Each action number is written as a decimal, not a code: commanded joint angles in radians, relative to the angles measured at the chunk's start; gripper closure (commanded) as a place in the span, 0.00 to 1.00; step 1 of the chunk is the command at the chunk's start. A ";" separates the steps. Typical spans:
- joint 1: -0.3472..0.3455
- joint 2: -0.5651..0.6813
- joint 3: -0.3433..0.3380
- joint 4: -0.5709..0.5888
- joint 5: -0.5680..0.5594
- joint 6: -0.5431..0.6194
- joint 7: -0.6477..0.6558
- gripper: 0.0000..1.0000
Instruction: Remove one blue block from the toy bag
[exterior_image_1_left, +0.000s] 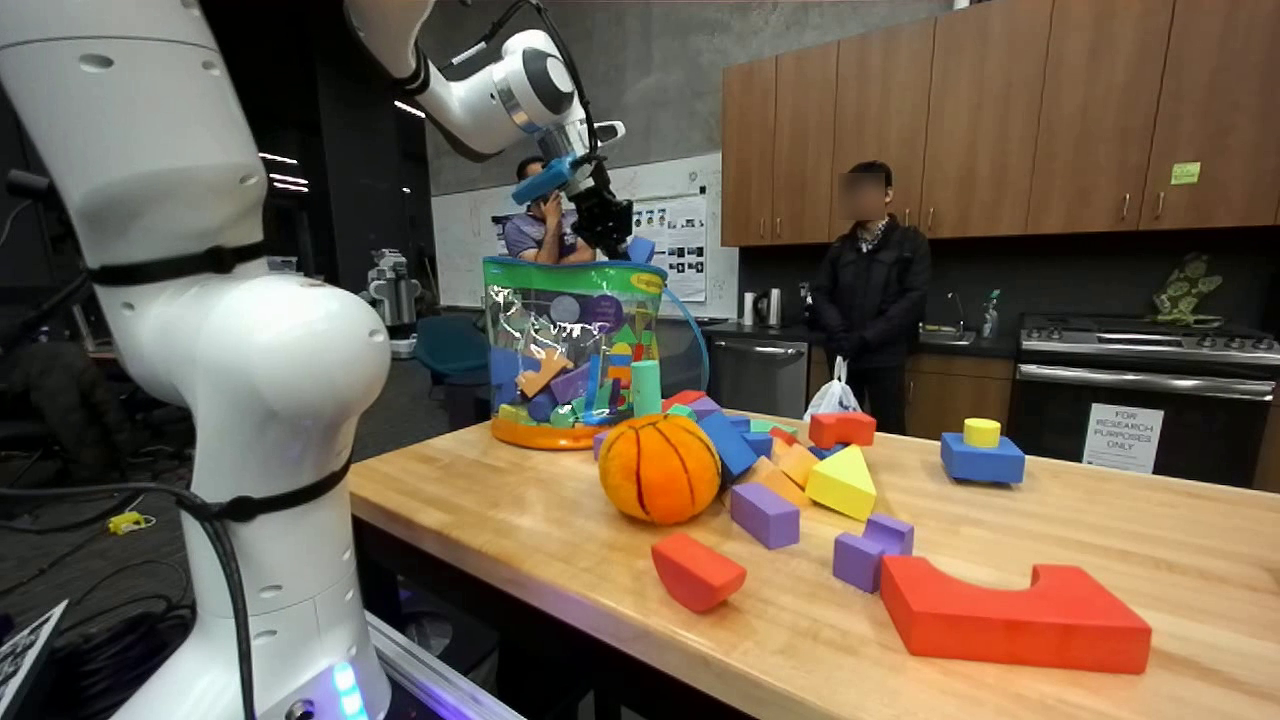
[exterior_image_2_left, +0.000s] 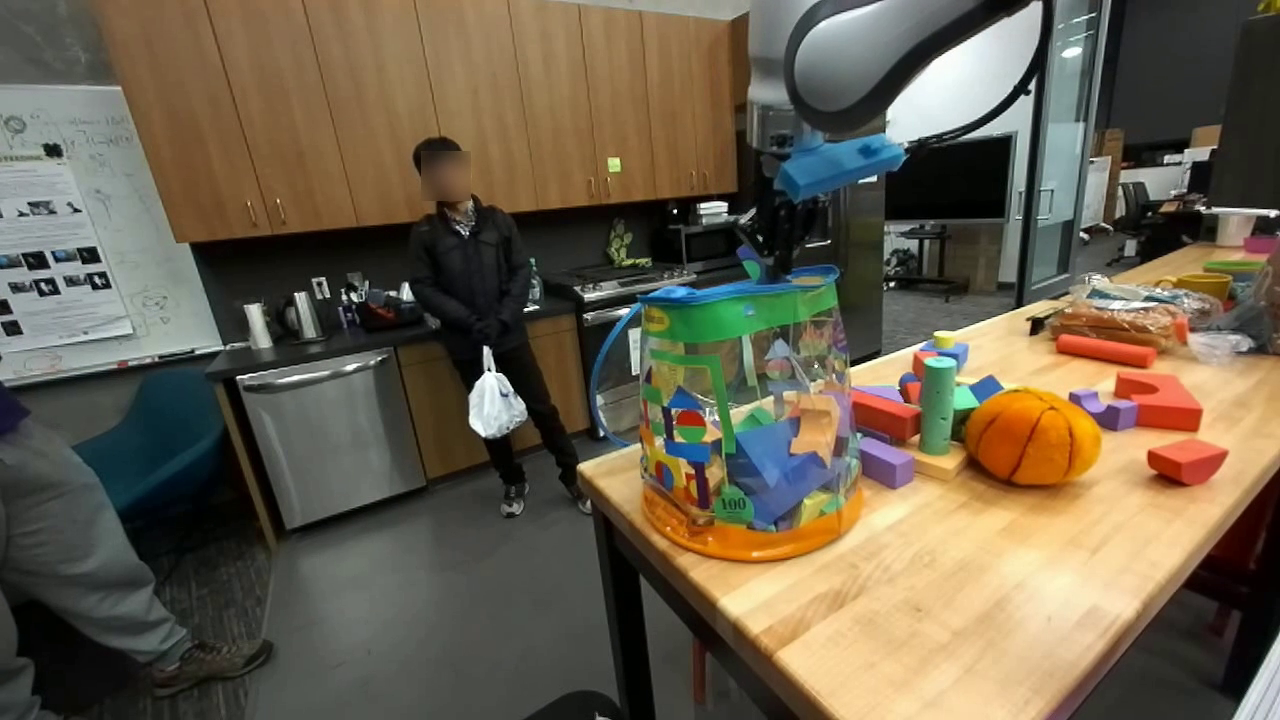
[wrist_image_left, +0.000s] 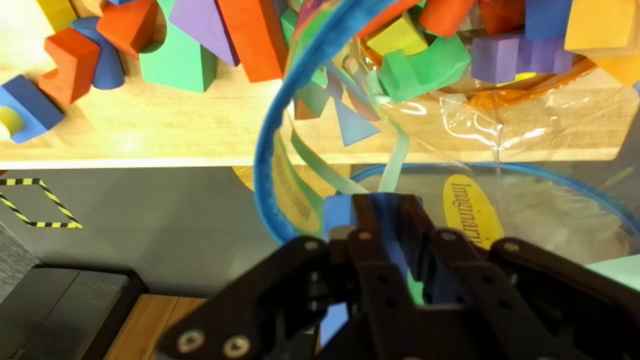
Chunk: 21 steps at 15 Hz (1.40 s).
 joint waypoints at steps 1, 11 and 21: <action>-0.055 -0.115 -0.004 -0.106 0.007 0.094 0.031 0.96; -0.213 -0.268 -0.010 -0.329 0.047 0.395 0.112 0.96; -0.251 -0.127 -0.202 -0.465 0.297 0.575 -0.152 0.96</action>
